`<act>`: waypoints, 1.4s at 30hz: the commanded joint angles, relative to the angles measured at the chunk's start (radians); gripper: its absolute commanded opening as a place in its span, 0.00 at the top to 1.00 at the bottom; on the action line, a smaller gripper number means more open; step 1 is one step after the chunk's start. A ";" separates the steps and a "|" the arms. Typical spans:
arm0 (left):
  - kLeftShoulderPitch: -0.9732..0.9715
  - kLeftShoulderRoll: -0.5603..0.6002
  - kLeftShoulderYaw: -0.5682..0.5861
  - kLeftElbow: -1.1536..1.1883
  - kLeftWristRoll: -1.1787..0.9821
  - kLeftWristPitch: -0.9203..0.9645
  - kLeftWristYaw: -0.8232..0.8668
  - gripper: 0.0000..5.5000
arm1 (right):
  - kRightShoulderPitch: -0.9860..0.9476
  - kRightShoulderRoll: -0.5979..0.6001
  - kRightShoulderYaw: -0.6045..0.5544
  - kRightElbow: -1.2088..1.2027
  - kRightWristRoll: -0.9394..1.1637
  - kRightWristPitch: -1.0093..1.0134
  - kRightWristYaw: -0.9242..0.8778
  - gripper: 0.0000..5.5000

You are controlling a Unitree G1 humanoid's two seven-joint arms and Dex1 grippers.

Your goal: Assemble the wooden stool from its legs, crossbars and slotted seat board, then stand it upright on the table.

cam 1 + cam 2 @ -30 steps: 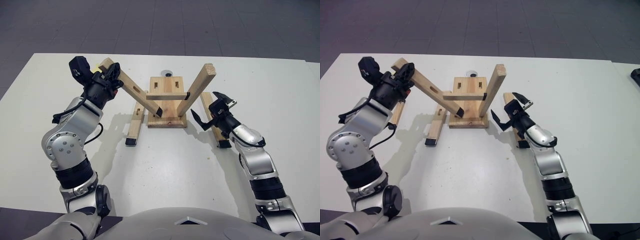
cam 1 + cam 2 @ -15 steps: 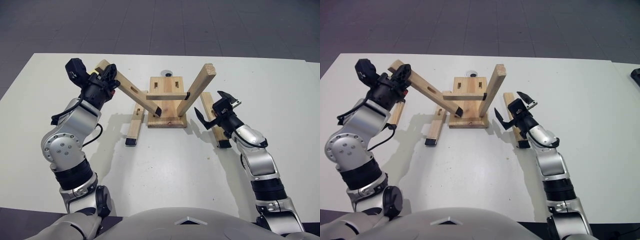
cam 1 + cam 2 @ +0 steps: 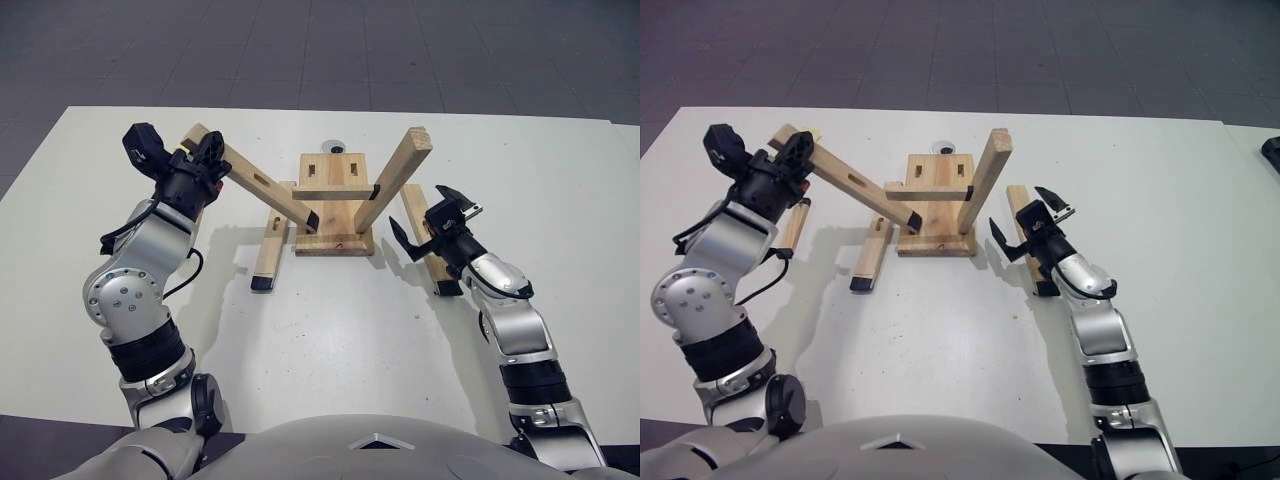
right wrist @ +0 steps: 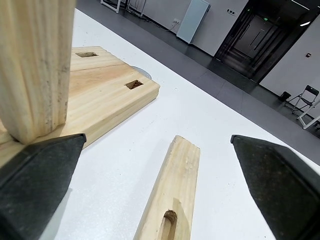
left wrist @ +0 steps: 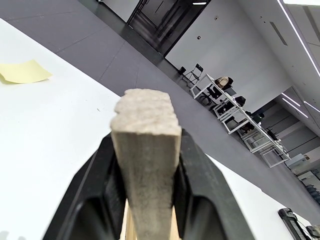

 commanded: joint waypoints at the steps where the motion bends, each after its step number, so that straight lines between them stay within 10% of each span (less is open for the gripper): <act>1: 0.037 0.021 -0.023 -0.004 0.035 0.021 0.014 0.82 | 0.003 0.003 -0.014 -0.013 -0.004 0.010 -0.010 0.02; 29: 0.182 0.130 -0.401 -0.087 0.412 0.035 -0.098 0.81 | -0.224 0.031 -0.215 -0.392 0.122 0.124 -0.126 0.02; 42: 0.244 0.166 -0.544 -0.030 0.571 -0.001 -0.176 0.81 | -0.250 0.034 -0.097 -0.584 0.221 0.255 -0.075 0.02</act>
